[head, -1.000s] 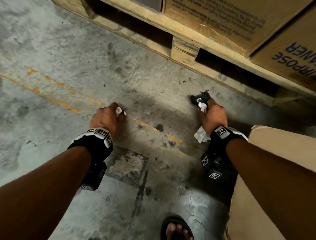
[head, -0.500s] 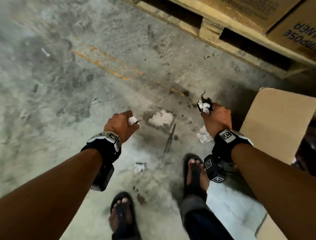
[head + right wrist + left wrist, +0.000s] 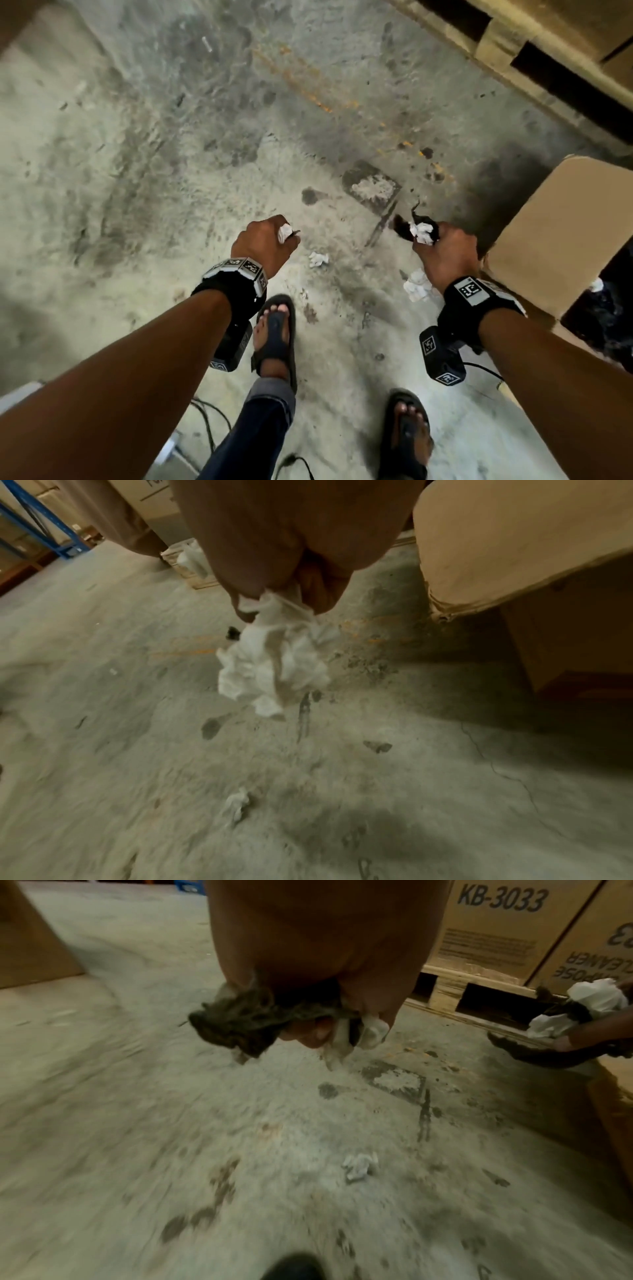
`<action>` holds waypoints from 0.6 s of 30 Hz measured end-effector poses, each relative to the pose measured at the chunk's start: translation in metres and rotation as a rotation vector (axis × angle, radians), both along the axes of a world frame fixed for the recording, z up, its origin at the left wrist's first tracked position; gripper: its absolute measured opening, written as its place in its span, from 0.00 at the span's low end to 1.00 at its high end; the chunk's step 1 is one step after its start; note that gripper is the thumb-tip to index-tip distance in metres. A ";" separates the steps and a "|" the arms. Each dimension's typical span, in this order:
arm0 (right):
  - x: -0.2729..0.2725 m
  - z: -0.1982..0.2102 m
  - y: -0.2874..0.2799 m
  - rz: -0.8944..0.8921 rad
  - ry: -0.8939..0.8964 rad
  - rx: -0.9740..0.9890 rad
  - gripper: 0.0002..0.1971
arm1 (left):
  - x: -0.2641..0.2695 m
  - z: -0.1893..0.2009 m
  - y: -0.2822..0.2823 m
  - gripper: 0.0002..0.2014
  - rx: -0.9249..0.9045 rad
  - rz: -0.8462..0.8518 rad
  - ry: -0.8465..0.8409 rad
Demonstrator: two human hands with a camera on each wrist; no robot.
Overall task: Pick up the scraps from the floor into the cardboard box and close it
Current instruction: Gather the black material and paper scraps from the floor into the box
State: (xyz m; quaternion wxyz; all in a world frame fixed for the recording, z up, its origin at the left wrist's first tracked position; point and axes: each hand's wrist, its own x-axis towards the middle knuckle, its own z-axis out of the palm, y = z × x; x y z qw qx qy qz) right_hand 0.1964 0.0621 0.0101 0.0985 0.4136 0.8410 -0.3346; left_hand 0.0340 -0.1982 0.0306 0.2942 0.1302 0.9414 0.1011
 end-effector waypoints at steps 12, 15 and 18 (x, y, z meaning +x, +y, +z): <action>0.045 -0.065 -0.033 0.095 0.147 0.055 0.11 | 0.073 -0.073 -0.024 0.10 -0.092 -0.080 0.069; 0.049 -0.100 -0.032 0.131 0.159 0.035 0.10 | 0.075 -0.115 -0.015 0.24 -0.111 -0.098 0.102; 0.052 -0.129 -0.019 0.150 0.155 0.007 0.11 | 0.078 -0.153 -0.004 0.31 -0.122 -0.136 0.075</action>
